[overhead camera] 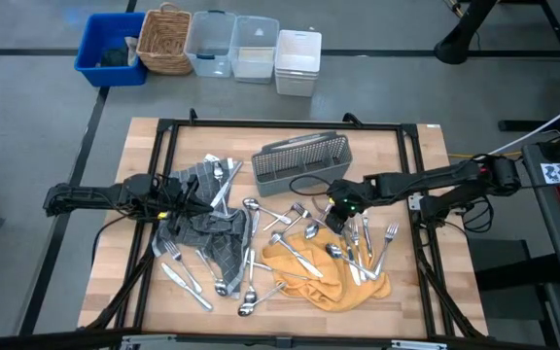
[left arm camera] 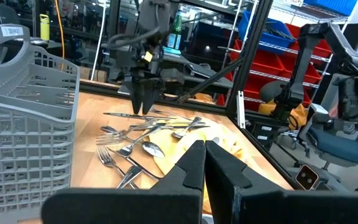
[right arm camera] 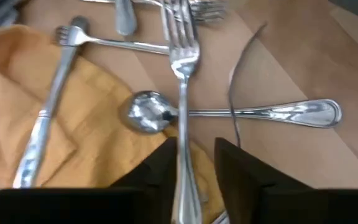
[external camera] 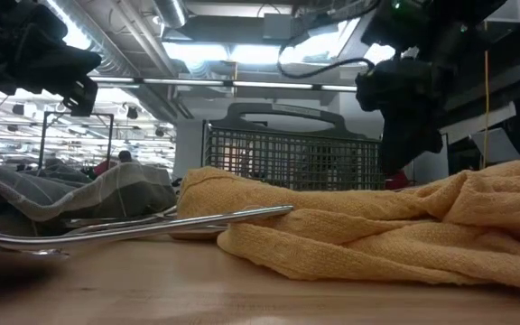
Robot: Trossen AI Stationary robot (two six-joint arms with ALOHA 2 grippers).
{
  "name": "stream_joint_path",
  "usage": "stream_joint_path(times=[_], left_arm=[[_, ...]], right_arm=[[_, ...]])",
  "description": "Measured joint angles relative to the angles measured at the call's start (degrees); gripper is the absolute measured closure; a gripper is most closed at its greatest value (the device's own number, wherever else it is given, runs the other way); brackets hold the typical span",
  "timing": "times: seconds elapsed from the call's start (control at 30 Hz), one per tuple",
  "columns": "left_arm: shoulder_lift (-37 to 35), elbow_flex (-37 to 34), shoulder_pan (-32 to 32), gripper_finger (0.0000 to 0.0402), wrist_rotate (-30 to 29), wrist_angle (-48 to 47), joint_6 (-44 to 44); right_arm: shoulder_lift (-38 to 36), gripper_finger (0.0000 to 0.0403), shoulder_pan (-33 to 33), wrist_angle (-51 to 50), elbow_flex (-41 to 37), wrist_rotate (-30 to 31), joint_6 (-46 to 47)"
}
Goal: Sort silverware
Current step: Put the silver fork into the gray utensil holder
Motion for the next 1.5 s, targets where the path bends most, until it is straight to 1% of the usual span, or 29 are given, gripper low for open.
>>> stream_joint_path(times=[0.1,0.2,0.4,0.6,0.67,0.77,0.97,1.0,1.03,1.17,1.27,1.33,1.5], left_arm=[[0.00,0.00,-0.02,0.0402,0.00,-0.02,0.00],[0.00,0.00,-0.02,0.0402,0.00,-0.02,0.00],[0.00,0.00,0.00,0.0402,0.00,-0.04,0.00],[0.00,0.00,0.00,0.0402,0.00,-0.06,0.00],[0.00,0.00,-0.02,0.0402,0.00,-0.06,0.00],[0.00,0.00,0.00,0.0402,0.00,-0.07,0.00],[0.00,0.00,0.00,0.0402,0.00,-0.07,0.00],[0.00,0.00,0.00,0.0402,0.00,-0.07,0.00],[0.00,0.00,-0.02,0.0402,0.00,-0.07,0.00],[0.00,0.00,-0.02,0.0402,0.00,-0.09,0.00],[0.00,0.00,-0.02,0.0402,0.00,-0.09,0.00],[0.00,0.00,-0.01,0.0402,-0.02,-0.09,0.00],[0.02,0.00,0.00,0.0402,-0.04,-0.09,0.00]], right_arm=[[2.08,0.0262,0.00,-0.02,0.01,1.07,-0.85],[4.22,0.0253,-0.02,-0.02,0.01,1.87,-3.20],[7.79,0.0251,-0.02,0.04,0.01,4.32,-6.05],[10.38,0.0252,-0.02,0.03,0.01,4.54,-6.14],[11.09,0.0261,-0.02,0.02,0.01,4.53,-6.14],[11.66,0.0291,-0.02,0.11,0.01,4.52,-6.14],[11.67,0.0383,-0.02,0.18,0.01,4.42,-5.97],[11.67,0.0391,-0.02,0.32,0.03,4.29,-6.03],[11.67,0.0393,-0.02,0.38,0.03,3.88,-6.05],[11.50,0.0381,-0.02,1.49,0.03,1.49,-5.92],[10.86,0.0392,-0.02,1.41,0.03,0.77,-5.93],[10.03,0.0396,-0.02,1.37,0.03,0.43,-5.88],[6.70,0.0389,-0.02,1.37,0.03,0.39,-5.73]])
